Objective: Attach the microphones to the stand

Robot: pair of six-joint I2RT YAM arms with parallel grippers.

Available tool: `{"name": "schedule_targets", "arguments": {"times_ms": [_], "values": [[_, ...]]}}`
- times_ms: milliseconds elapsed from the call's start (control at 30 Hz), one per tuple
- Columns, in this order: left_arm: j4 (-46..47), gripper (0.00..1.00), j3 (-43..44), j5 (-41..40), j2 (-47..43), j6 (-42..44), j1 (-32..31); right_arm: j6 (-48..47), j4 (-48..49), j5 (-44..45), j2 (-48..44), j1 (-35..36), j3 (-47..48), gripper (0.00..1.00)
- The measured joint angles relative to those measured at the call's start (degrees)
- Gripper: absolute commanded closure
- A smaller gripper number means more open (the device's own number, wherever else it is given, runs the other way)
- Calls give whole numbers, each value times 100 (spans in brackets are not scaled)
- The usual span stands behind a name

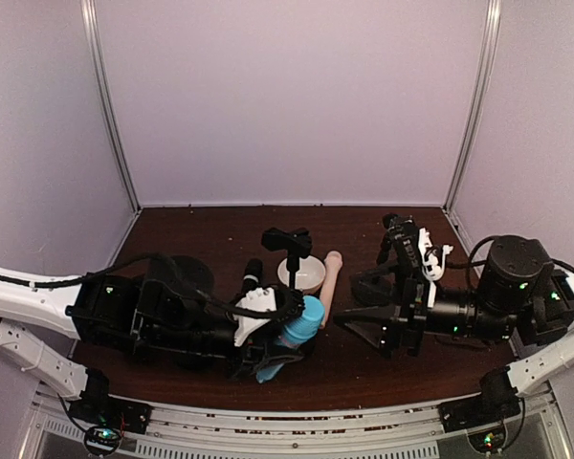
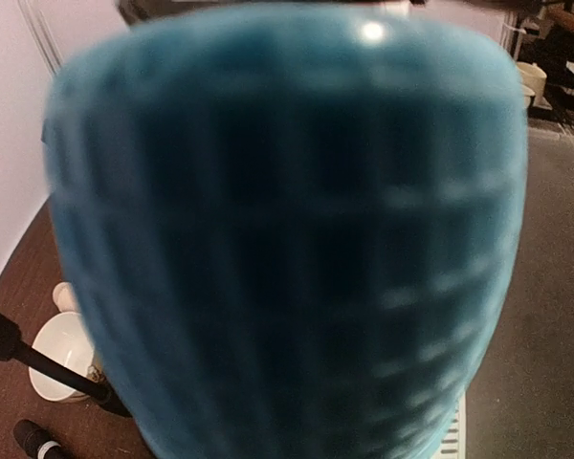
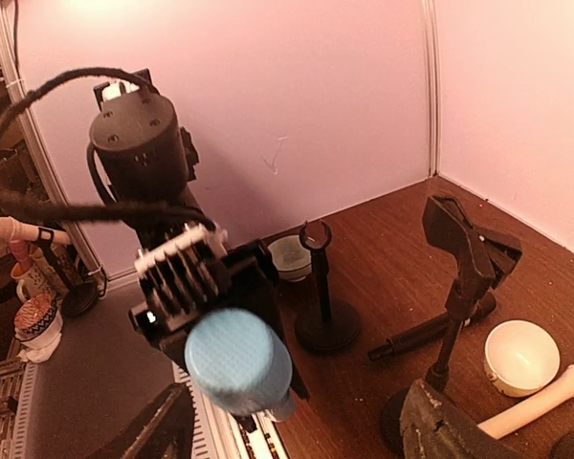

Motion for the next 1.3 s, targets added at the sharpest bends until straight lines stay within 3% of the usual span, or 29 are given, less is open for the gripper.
{"name": "schedule_targets", "arguments": {"times_ms": [200,300,367,633,667,800,867,1133,1300], "values": [[-173,95,33,284,140,181,0,-188,-348,-791,627,-184,680,16],[-186,95,35,317,153,223,0,-229,-479,-1106,968,-186,791,17],[-184,95,35,317,155,251,0,-236,-581,-1259,1156,-190,789,23],[-175,93,42,343,162,352,0,-203,-538,-1515,1279,-323,780,61],[-197,88,57,350,166,317,0,-205,-509,-1541,1279,-365,776,64],[-299,47,157,326,179,269,44,-210,-435,-1628,1257,-511,767,70],[-234,39,157,223,177,269,39,-153,-428,-1679,1220,-577,769,71],[697,34,-737,-142,-389,173,26,-42,-267,-1871,339,-1040,734,73],[940,39,-841,-319,-426,151,31,22,-87,-2081,214,-1182,734,73]]}}
